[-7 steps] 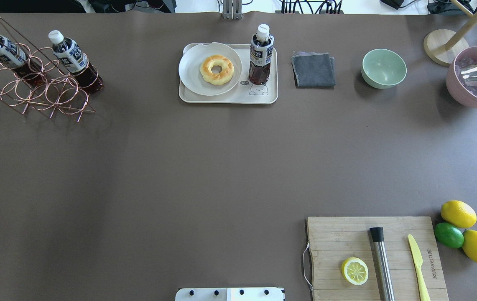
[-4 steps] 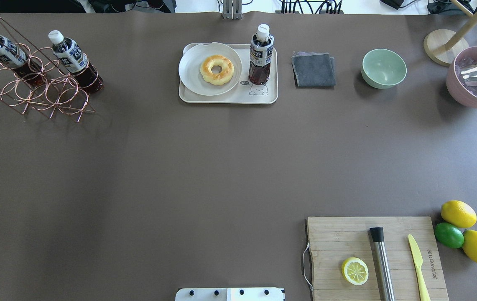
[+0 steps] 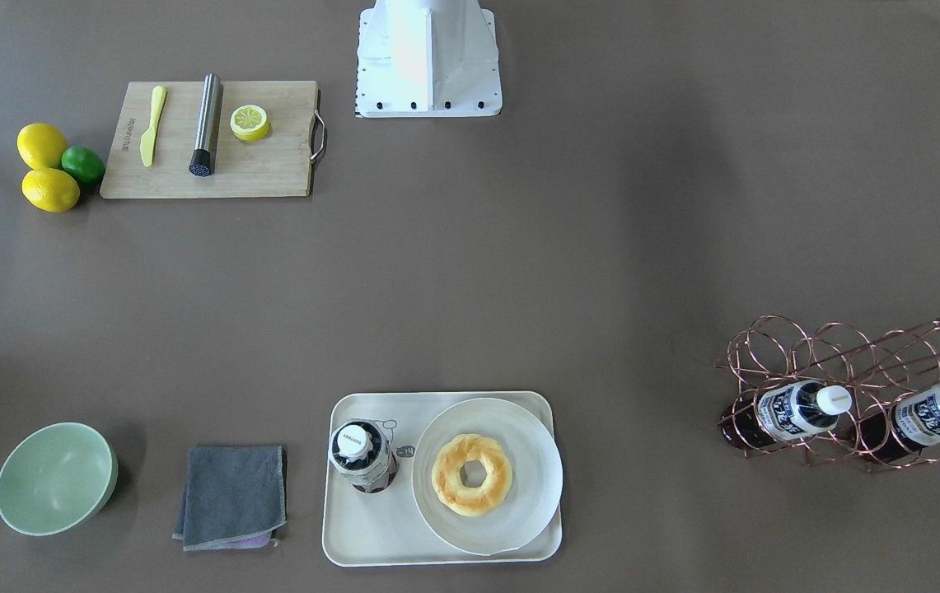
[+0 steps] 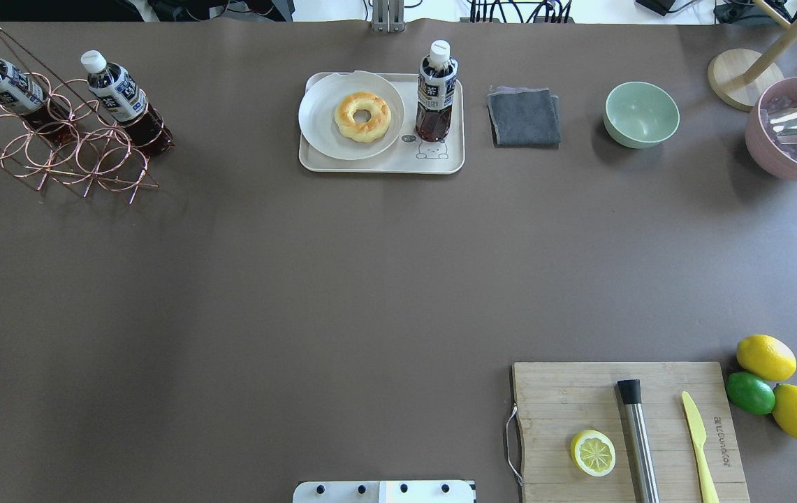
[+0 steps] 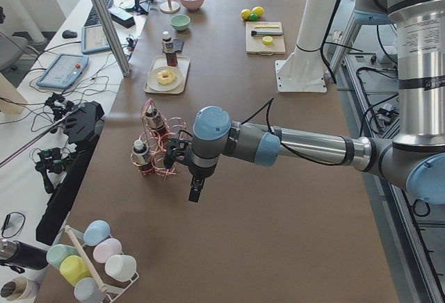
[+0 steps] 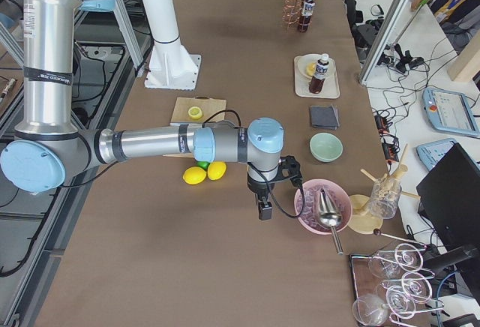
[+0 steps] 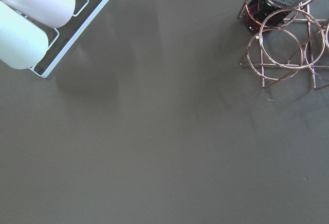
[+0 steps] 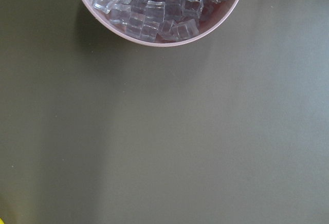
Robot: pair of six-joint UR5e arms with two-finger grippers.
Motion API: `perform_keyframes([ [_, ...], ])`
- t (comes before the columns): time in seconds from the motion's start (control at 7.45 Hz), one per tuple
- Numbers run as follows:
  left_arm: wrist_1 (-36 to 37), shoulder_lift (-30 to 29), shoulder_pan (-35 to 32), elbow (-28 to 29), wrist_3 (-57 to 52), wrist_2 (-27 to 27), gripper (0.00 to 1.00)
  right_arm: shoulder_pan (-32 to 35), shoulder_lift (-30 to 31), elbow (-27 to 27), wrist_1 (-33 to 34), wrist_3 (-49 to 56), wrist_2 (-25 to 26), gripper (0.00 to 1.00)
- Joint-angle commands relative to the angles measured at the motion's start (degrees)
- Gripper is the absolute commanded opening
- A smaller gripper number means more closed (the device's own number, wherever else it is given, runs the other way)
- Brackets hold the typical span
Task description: Place tea on tray
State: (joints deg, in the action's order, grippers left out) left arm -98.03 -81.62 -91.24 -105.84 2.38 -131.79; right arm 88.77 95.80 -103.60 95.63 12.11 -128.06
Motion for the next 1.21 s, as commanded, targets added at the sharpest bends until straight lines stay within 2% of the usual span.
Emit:
perform_keyframes([
  [0.0,0.0,0.0,0.0,-0.2,-0.1,0.3,0.97,0.0,-0.1,0.0,0.0,-0.1,0.0,1.0],
  [0.54,0.6,-0.4,0.0,0.1,-0.2,-0.1,0.97,0.0,-0.2,0.2,0.0,-0.2,-0.3,1.0],
  [0.81,0.7,0.3,0.0,0.5,-6.9,-1.2,0.97,0.0,-0.2,0.6,-1.1,-0.2,-1.8,1.0],
  [1.07,3.1,0.4,-0.1,0.0,-8.2,-3.5,0.97,0.0,0.0,0.7,-1.1,-0.2,-3.4,1.0],
])
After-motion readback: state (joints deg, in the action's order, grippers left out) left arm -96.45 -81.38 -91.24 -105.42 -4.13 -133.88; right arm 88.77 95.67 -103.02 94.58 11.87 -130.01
